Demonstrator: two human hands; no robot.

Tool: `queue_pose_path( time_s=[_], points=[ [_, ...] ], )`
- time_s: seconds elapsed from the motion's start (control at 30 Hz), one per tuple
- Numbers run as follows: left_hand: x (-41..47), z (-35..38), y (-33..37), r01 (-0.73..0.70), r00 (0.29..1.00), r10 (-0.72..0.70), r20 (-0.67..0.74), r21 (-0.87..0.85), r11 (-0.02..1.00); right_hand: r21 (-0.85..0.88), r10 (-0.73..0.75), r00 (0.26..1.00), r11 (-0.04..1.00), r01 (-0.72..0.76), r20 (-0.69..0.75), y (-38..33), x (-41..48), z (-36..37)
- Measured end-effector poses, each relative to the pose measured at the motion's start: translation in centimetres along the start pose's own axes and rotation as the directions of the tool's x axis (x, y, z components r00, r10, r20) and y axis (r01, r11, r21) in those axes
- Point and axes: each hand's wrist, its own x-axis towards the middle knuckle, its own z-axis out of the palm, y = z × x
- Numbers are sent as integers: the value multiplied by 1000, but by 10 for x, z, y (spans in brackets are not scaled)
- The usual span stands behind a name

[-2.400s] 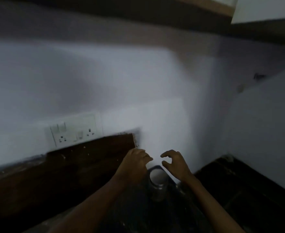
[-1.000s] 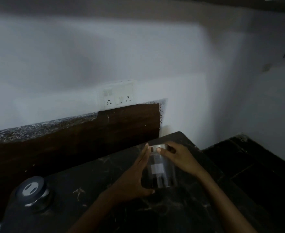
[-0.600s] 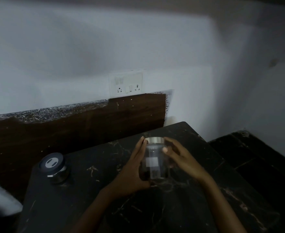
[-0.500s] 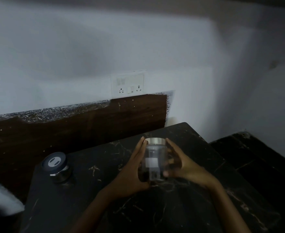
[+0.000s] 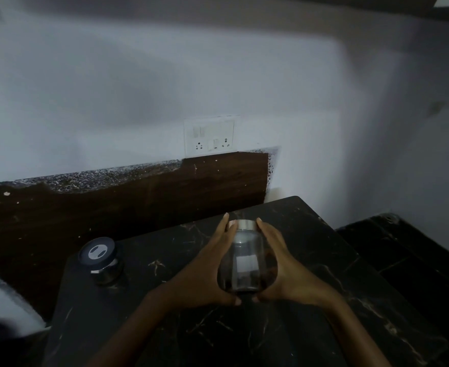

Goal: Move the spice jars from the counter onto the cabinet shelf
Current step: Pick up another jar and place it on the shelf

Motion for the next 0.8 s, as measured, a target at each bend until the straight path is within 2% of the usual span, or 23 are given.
queue_pose_path(
  time_s=[0.2,0.33,0.4,0.5,0.57,0.63,0.73,0.8],
  points=[
    [-5,-7,9,-33,997,32,-67,-16,999,127,-19,983,992,-5,185,-4,-6,-18],
    [-8,-8,13,-41,998,38,-51,-63,997,152,-35,988,988,12,151,-10,-8,-20],
    [-9,-10,15,-41,999,41,-12,-27,999,107,-54,992,993,41,116,-13,-8,-19],
    [-5,-10,21,-34,999,27,45,144,989,-66,-90,995,993,93,50,-17,-4,-11],
    [-2,-10,23,-45,999,42,23,172,984,-169,-129,992,977,128,6,-18,0,-8],
    [1,-14,24,-56,998,60,-28,116,992,-145,-133,991,980,134,15,-18,1,-11],
    [-1,-18,23,-64,995,63,-81,-21,998,29,-80,992,997,78,98,-18,-2,-22],
    [-2,-18,23,-73,994,65,-89,-87,994,68,-74,989,996,65,126,-19,-4,-27]
  ],
)
